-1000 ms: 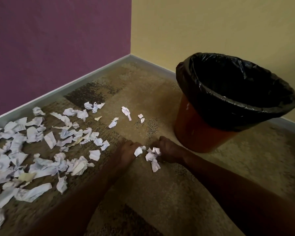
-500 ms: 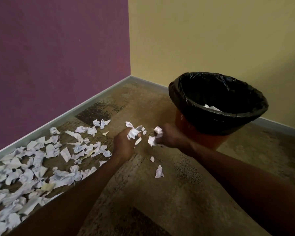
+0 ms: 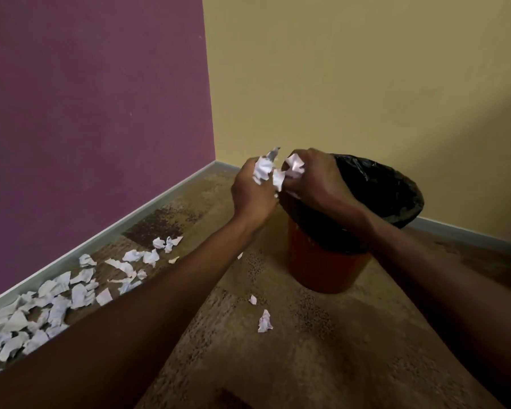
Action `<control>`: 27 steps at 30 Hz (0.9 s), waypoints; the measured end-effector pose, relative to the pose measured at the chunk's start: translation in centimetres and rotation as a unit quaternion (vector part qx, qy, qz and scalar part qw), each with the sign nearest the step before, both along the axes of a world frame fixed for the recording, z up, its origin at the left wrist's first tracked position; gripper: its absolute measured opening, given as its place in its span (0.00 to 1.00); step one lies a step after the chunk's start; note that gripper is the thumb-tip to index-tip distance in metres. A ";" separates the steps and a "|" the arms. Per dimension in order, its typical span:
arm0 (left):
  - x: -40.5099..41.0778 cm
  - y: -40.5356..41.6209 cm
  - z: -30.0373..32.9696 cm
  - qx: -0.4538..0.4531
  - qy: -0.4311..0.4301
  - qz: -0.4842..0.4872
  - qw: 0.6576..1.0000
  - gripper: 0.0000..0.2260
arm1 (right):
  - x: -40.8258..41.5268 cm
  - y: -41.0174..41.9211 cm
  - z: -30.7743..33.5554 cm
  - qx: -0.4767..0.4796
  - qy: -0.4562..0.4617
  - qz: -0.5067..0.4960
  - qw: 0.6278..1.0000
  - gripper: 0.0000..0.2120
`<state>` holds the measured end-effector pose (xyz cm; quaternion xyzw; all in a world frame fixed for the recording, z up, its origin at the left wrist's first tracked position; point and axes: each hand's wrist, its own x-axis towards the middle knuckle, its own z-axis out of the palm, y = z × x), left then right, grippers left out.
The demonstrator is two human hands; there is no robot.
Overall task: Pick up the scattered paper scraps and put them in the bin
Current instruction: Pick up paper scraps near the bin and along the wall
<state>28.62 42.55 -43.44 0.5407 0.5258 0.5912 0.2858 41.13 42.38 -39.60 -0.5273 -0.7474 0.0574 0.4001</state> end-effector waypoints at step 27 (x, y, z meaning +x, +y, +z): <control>1.0 1.2 -2.5 -0.109 -0.126 -0.010 0.986 0.09 | 3.5 1.9 -0.4 -0.001 -0.021 -0.071 0.997 0.14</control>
